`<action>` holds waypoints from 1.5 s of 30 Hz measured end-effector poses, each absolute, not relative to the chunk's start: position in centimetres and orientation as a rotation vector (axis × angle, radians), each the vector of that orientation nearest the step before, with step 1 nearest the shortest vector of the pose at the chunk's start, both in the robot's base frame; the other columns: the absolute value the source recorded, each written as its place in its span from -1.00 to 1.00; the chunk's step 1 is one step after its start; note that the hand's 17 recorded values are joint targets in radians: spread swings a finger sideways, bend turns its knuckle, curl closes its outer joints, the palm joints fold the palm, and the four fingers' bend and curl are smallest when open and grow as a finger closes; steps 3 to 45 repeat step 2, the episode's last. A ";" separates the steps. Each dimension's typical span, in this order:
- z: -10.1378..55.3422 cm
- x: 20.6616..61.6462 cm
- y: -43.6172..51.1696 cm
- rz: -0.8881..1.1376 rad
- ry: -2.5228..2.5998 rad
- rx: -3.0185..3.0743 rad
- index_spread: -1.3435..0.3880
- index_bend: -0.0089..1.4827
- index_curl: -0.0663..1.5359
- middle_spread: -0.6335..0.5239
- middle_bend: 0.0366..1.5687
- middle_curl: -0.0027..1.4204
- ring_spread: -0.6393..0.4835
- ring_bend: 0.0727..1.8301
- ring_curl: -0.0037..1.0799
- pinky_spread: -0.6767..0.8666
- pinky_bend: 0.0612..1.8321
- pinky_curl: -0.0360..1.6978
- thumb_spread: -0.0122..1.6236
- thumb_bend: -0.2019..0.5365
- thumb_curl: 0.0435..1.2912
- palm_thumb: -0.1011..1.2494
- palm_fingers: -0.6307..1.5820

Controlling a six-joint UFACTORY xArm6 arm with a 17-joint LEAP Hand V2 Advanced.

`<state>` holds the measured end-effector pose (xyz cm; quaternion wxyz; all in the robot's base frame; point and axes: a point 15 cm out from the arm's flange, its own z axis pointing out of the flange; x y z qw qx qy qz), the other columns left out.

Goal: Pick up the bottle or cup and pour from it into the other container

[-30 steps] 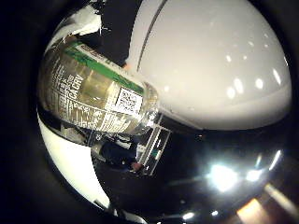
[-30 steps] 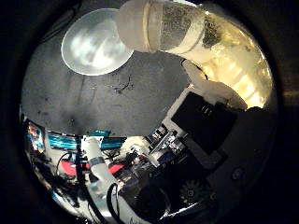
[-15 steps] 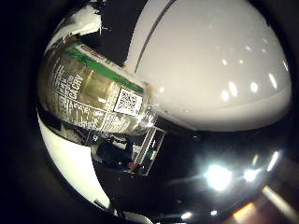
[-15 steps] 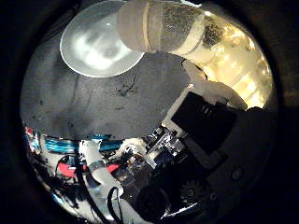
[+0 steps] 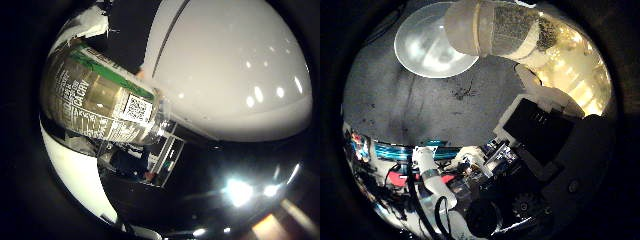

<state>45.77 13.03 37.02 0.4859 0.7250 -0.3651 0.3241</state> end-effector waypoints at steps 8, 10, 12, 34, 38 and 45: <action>37.5 45.5 12.3 0.764 -0.918 1.781 0.33 0.59 0.07 -0.07 0.77 0.00 -0.26 0.43 0.48 -0.42 0.40 0.13 -0.28 -0.50 0.47 0.70 0.60; 37.5 45.5 12.3 0.764 -0.918 1.781 0.33 0.59 0.07 -0.07 0.77 0.00 -0.26 0.43 0.48 -0.42 0.40 0.13 -0.28 -0.50 0.47 0.70 0.60; 37.5 45.5 12.3 0.764 -0.918 1.781 0.33 0.59 0.07 -0.07 0.77 0.00 -0.26 0.43 0.48 -0.42 0.40 0.13 -0.28 -0.50 0.47 0.70 0.60; 37.5 45.5 12.3 0.764 -0.918 1.781 0.33 0.59 0.07 -0.07 0.77 0.00 -0.26 0.43 0.48 -0.42 0.40 0.13 -0.28 -0.50 0.47 0.70 0.60; 37.5 45.5 12.3 0.764 -0.918 1.781 0.33 0.59 0.07 -0.07 0.77 0.00 -0.26 0.43 0.48 -0.42 0.40 0.13 -0.28 -0.50 0.47 0.70 0.60; 37.5 45.5 12.3 0.764 -0.918 1.781 0.33 0.59 0.07 -0.07 0.77 0.00 -0.26 0.43 0.48 -0.42 0.40 0.13 -0.28 -0.50 0.47 0.70 0.60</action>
